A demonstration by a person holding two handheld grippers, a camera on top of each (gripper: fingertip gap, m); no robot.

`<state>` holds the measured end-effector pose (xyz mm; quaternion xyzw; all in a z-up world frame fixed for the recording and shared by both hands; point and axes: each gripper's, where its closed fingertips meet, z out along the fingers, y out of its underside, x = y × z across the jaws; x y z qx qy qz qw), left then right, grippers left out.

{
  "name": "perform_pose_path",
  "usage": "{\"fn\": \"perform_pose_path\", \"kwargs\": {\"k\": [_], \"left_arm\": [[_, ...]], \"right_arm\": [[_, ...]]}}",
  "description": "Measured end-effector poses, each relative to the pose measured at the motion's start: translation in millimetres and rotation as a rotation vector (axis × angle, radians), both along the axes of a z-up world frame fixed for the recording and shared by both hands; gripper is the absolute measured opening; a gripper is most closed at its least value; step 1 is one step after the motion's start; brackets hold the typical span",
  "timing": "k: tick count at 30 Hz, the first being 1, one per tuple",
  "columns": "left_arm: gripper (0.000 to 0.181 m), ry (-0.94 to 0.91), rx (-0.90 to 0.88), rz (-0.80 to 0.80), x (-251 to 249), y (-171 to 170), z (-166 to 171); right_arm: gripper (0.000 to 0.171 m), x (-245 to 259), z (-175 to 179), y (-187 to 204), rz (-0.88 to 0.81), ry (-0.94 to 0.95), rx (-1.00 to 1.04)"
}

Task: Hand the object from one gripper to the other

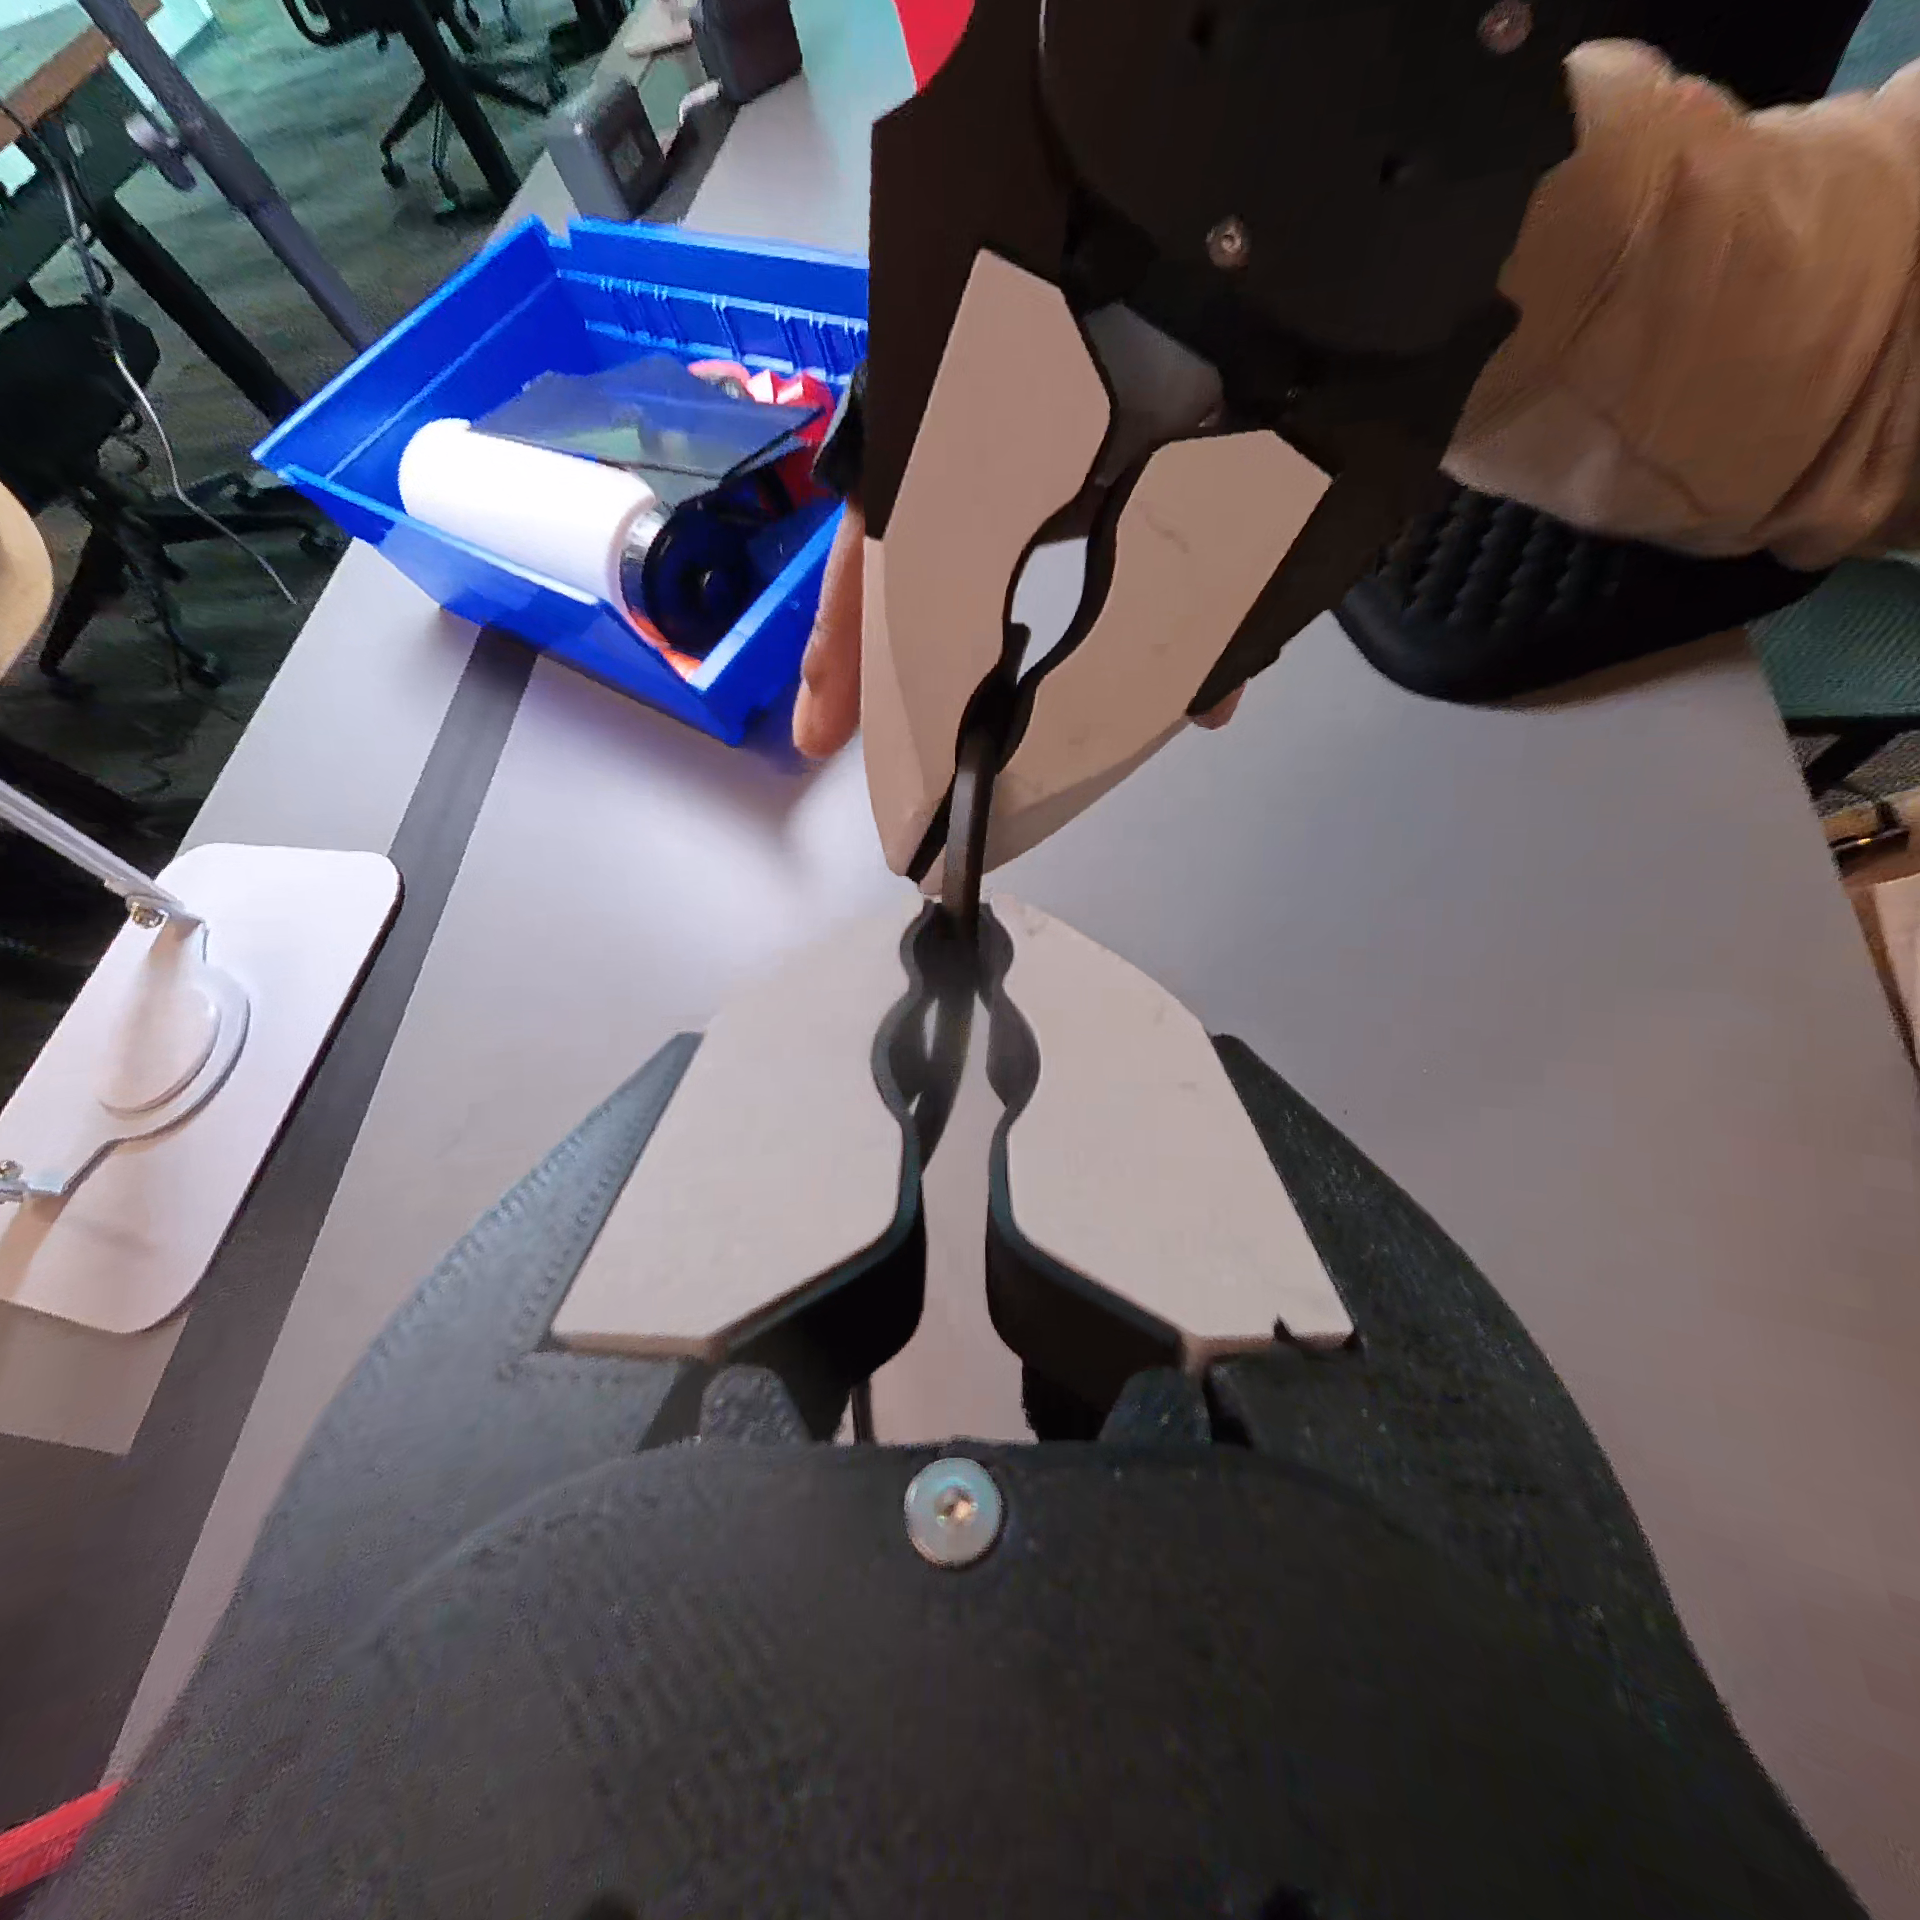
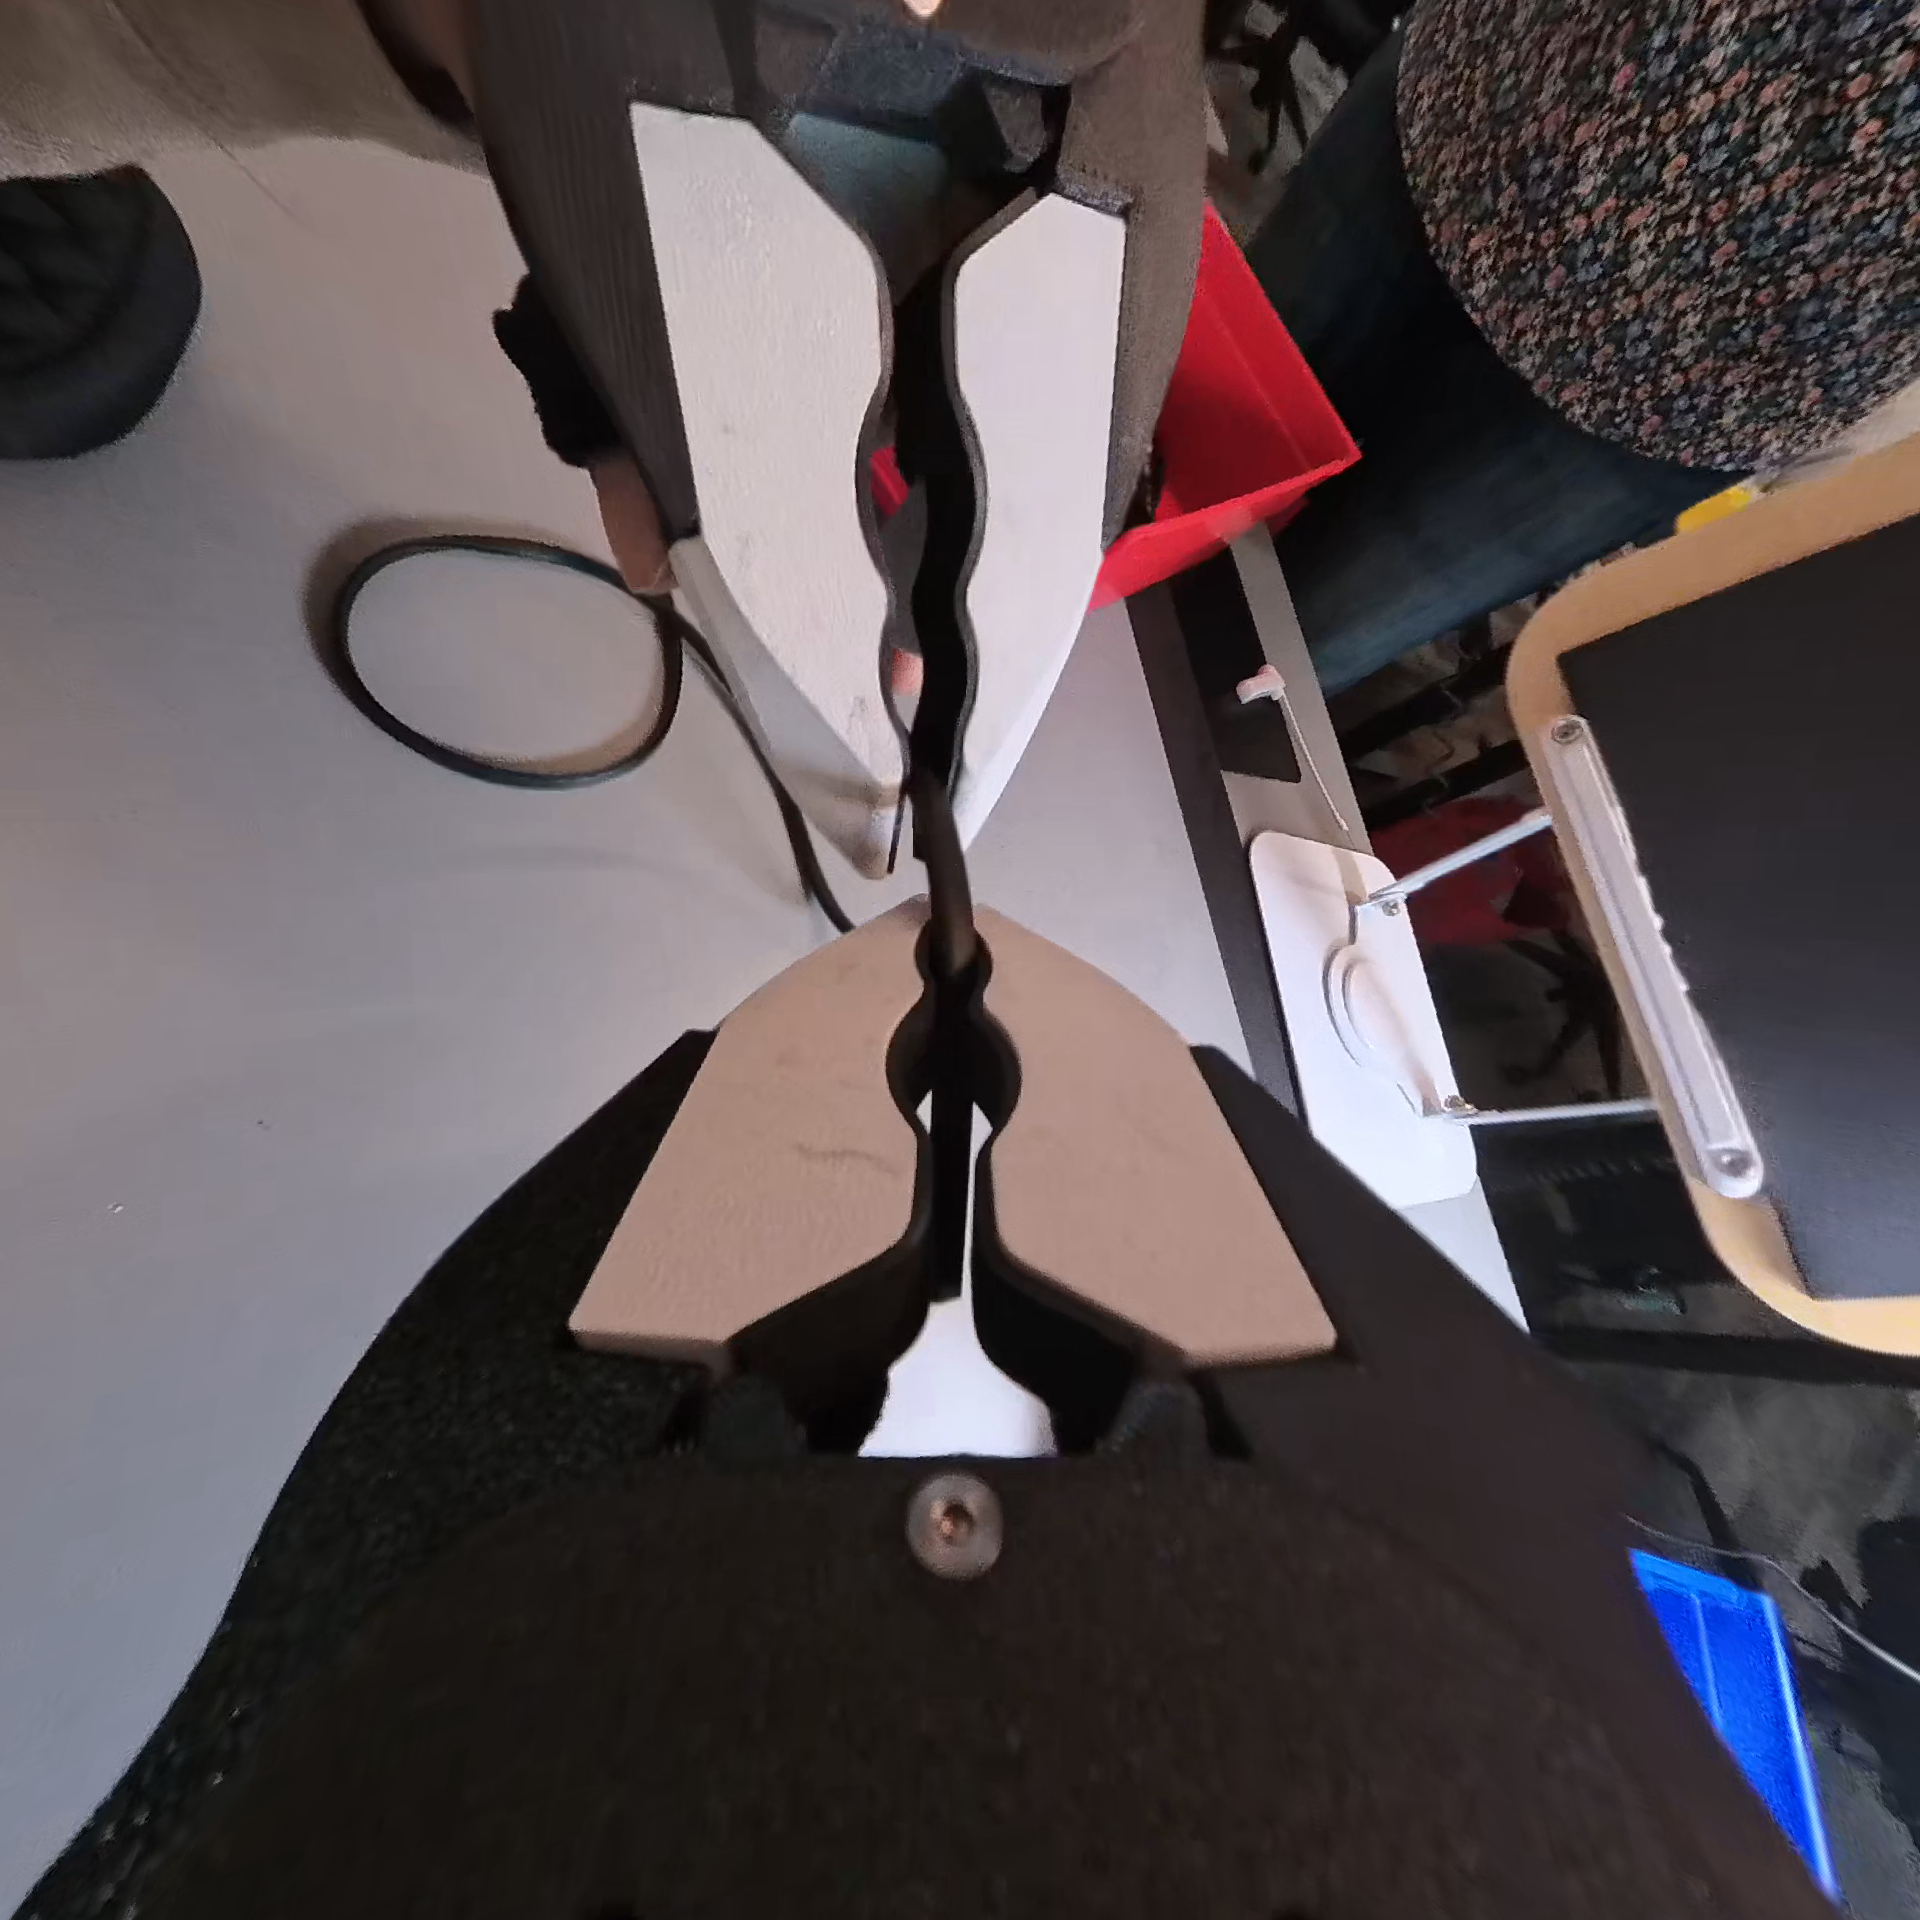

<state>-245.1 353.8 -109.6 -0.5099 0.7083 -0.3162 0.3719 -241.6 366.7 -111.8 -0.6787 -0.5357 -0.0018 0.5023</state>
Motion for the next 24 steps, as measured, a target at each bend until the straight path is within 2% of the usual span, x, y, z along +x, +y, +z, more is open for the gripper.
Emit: {"fn": "perform_pose_path", "kwargs": {"k": [3, 9, 13, 19, 20, 21, 22, 23, 24], "left_arm": [[0.006, -0.04, -0.023, -0.01, -5, 0, 11], [0.006, -0.17, -0.123, 0.005, -14, 9, 36], [0.006, -0.236, -0.183, 0.008, -23, 18, 49], [0.006, -0.322, -0.292, -0.007, -36, 27, 66], [0.006, -0.33, -0.292, 0.003, -39, 30, 68], [0.006, -0.333, -0.283, 0.023, -42, 34, 69], [0.006, -0.331, -0.267, 0.051, -48, 40, 69], [0.006, -0.32, -0.252, 0.083, -54, 47, 68], [0.006, -0.301, -0.246, 0.118, -61, 55, 64]], "right_arm": [[0.001, 1, 14, -2, 0.036, 0.103, 0.016], [0.023, 24, 21, 7, 0.042, 0.293, -0.045], [0.032, 19, -5, 20, 0.044, 0.338, -0.116], [0.051, -38, -62, 56, 0.031, 0.263, -0.146], [0.049, -45, -70, 64, 0.025, 0.249, -0.147], [0.037, -53, -79, 67, 0.047, 0.232, -0.171], [0.015, -59, -88, 67, 0.073, 0.202, -0.206], [0.0, -60, -91, 70, 0.069, 0.183, -0.214], [0.0, -59, -92, 70, 0.073, 0.165, -0.224]]}}
